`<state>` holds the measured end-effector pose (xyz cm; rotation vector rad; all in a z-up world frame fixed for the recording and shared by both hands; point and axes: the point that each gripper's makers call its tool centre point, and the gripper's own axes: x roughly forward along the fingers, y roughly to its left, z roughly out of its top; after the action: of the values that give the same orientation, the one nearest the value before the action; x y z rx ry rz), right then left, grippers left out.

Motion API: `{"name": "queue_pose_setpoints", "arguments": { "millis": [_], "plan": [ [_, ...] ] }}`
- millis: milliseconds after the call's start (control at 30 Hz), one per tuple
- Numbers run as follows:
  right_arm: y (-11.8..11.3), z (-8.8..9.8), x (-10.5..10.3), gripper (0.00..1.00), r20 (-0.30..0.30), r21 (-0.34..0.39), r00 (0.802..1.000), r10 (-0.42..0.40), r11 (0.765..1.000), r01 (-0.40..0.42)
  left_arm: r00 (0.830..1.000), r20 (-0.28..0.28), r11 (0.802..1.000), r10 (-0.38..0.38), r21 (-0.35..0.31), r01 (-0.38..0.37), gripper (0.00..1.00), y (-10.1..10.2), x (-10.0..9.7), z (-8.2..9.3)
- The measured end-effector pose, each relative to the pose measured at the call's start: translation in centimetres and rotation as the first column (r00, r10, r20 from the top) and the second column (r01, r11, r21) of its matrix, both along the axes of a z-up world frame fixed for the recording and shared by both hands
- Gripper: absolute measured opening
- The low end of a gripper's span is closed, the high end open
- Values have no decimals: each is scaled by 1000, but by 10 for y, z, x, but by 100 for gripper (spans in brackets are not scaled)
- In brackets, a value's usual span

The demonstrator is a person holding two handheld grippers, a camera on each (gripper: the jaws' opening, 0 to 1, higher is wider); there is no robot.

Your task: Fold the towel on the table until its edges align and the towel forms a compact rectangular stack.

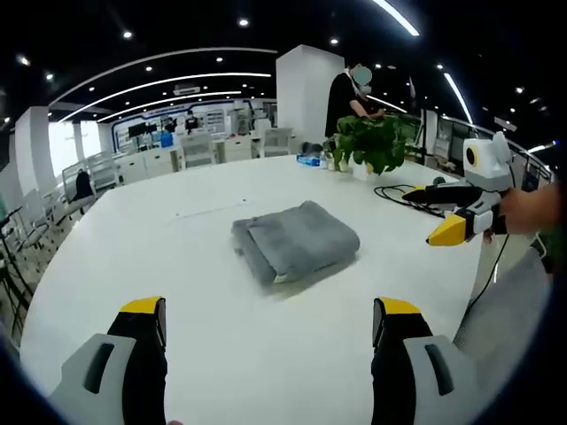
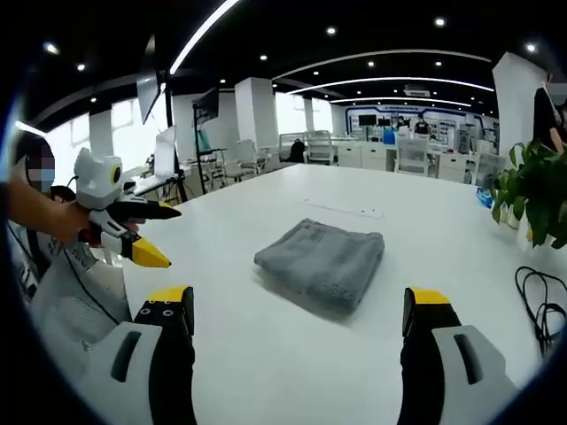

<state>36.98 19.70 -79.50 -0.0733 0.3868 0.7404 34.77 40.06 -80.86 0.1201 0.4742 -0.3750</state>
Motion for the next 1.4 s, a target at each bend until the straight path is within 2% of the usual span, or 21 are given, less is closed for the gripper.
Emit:
{"name": "queue_pose_setpoints", "arguments": {
  "millis": [133,267,433,533,633,767,1000,1067,1267,1400],
  "plan": [
    [1,-5,-2,99,1,-27,1000,23,999,-22,1000,-9,1000,14,-3,-14,99,2,-7,-4],
    [1,-5,-5,99,30,-45,999,37,998,-36,1000,21,1000,5,12,-5,99,4,-9,-1],
    [-8,1,-6,99,48,-22,999,-2,1000,3,999,44,999,-4,42,2,99,5,-9,3],
    [-12,0,-10,99,46,-17,999,-18,1000,19,999,42,999,-2,36,0,99,2,-10,3],
    [-19,-8,-15,99,37,-57,999,-33,998,35,999,32,999,-10,41,9,99,-1,-10,0],
    [-25,-13,-19,99,11,-44,998,-64,997,64,1000,26,1000,-14,27,14,99,-5,-11,-6],
    [-22,-24,-27,99,-17,-58,998,-54,997,53,1000,19,1000,-21,19,20,99,-10,-17,-12],
    [-21,-20,-26,99,6,-49,999,-52,997,52,1000,17,1000,-16,16,15,99,-11,-18,-12],
    [-24,-22,-26,99,4,-66,998,-61,996,61,1000,10,1000,-14,17,13,99,-11,-22,-16],
    [-26,-21,-23,99,13,-73,998,-64,995,64,999,23,999,-27,28,26,99,-11,-20,-12]
  ]
}}
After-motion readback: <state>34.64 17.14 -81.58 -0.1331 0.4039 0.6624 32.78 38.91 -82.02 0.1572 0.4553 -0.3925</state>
